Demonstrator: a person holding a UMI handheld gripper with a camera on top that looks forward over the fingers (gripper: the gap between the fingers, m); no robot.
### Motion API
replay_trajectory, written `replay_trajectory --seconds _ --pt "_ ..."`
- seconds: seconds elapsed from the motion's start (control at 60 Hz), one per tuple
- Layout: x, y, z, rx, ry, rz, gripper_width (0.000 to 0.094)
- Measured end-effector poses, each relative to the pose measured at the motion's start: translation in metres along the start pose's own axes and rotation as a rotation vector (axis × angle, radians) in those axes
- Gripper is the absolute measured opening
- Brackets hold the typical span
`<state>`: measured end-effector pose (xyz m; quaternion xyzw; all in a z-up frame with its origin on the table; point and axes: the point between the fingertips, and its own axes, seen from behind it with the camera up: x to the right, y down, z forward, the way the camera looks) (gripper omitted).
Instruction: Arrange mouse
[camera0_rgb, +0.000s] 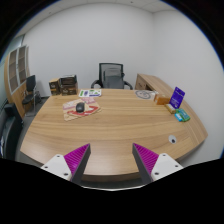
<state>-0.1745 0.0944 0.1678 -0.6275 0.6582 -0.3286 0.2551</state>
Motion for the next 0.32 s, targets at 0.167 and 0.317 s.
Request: replay_trajectory --seconds 0.167,0.317 --pt "0.021 0.017 -0.013 -0.02 0.033 0.016 0.0863" --pt "0.03 0.013 -0.016 -0.007 0.034 0.04 0.0864"
